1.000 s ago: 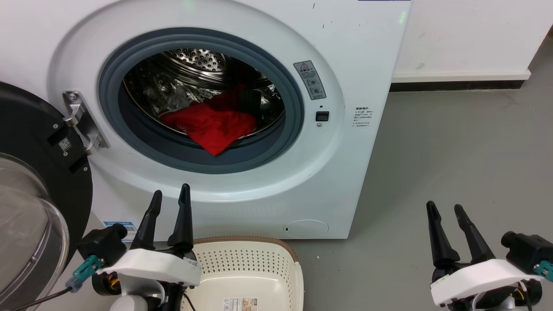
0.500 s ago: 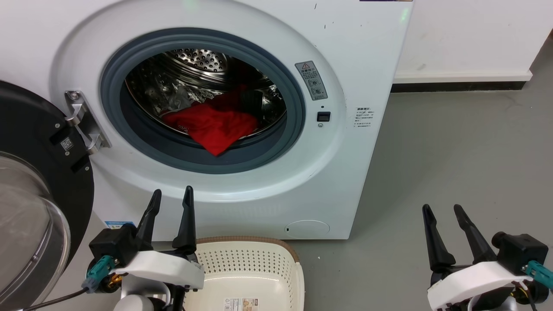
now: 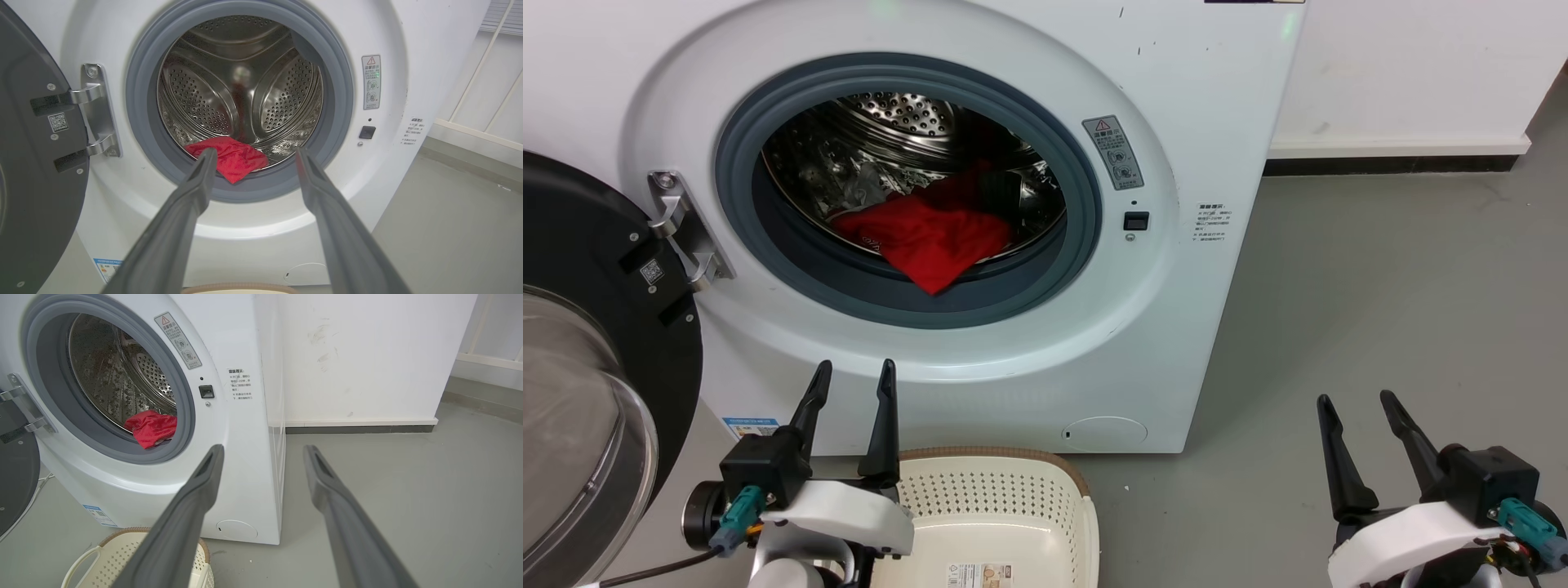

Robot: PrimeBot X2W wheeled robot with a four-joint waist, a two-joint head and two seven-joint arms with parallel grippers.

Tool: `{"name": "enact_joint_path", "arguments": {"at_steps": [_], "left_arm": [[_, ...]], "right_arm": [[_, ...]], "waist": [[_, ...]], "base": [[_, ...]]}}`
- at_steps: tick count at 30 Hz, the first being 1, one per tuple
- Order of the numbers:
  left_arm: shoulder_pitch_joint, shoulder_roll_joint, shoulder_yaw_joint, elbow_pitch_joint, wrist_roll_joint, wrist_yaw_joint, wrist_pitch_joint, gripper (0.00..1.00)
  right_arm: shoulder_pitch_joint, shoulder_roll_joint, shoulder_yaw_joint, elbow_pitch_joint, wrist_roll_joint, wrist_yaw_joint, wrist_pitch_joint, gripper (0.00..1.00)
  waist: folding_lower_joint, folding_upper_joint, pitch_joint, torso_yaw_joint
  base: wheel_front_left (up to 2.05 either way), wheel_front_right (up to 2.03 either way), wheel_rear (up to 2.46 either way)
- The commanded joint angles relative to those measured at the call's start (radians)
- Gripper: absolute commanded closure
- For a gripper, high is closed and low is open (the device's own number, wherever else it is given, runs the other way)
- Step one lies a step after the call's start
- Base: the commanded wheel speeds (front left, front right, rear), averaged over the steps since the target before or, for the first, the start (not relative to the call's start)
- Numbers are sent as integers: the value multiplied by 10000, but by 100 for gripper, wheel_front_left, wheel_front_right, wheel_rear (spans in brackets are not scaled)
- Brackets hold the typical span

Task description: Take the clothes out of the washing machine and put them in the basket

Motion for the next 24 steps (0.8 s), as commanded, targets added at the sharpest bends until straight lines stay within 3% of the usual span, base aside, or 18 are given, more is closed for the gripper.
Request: {"name": "enact_joint_path", "arguments": {"at_steps": [1, 24], "left_arm": [[-187, 71, -23, 7, 188, 45, -101, 0], [-187, 110, -158, 445, 1760, 201, -517, 0]], "right_arm": [[87, 11, 1, -113, -137, -3, -35, 0], [235, 16, -13, -225, -1749, -5, -313, 0]], "waist": [[0, 0, 1, 2], [0, 0, -15, 27]], "base": [[0, 0, 0], [0, 0, 0]]}}
